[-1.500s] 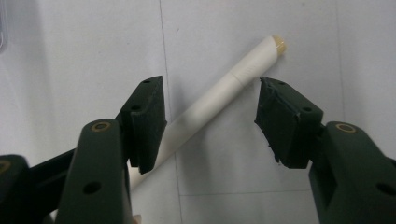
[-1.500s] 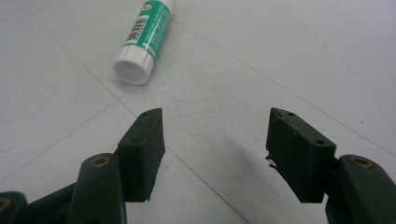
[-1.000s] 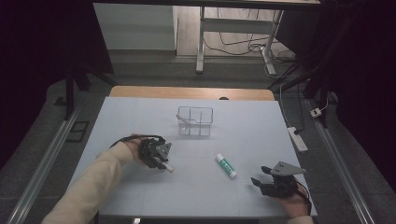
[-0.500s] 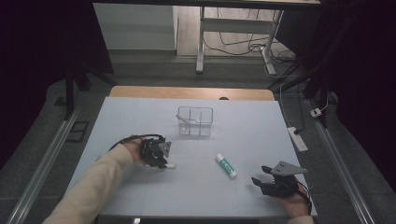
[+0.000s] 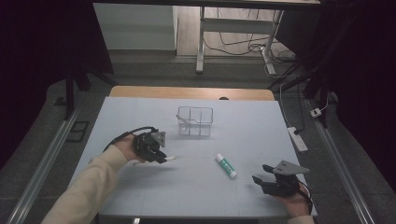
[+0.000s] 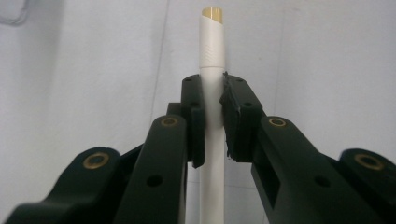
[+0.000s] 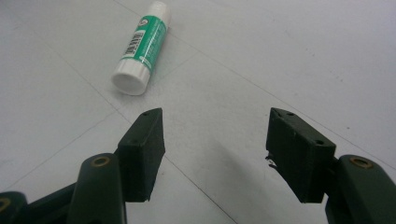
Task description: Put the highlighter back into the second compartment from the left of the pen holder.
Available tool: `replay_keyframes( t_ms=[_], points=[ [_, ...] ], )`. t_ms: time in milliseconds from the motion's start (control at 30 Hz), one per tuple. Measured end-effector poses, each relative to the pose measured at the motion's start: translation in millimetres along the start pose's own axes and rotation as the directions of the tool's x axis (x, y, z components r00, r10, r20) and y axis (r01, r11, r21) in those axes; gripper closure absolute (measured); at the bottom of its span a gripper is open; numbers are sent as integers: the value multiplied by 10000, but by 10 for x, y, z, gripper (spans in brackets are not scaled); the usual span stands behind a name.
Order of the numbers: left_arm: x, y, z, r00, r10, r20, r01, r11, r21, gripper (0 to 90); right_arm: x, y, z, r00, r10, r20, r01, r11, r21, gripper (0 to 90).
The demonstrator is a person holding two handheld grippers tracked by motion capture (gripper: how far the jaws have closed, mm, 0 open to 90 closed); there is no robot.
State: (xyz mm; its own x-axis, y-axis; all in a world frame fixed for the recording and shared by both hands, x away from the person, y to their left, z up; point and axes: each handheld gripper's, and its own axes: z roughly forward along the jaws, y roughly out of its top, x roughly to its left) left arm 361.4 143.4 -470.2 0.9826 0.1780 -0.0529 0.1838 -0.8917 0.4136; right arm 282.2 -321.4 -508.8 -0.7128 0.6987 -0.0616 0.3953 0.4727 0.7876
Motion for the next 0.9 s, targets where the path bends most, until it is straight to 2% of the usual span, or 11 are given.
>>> replay_keyframes(
  t_ms=[200,333,467,600,733,900],
  points=[
    [-25,-2,-43,9969,-707,-342,693,9967,-413,793,7,6,20,10000,-38,-19,38,10000,26,364],
    [-21,-15,-82,9906,-1225,-616,1201,9919,-413,793,5,7,23,10000,-69,-13,69,10000,29,364],
    [-28,-44,-134,9851,-1533,-785,1463,9852,-893,793,-4,4,13,10000,-7,21,7,10000,-66,365],
    [-41,-52,-150,9749,-1960,-1058,1865,9780,-932,793,-12,1,5,9999,38,94,-37,10000,-82,365],
    [-59,-52,-194,9649,-2323,-1225,2172,9681,-1251,793,-13,0,-2,9999,-23,131,24,10000,-31,366],
    [-75,-63,-260,9551,-2612,-1397,2368,9566,-1699,793,-19,-2,-7,9998,15,200,-14,10000,-74,366]
  ],
)
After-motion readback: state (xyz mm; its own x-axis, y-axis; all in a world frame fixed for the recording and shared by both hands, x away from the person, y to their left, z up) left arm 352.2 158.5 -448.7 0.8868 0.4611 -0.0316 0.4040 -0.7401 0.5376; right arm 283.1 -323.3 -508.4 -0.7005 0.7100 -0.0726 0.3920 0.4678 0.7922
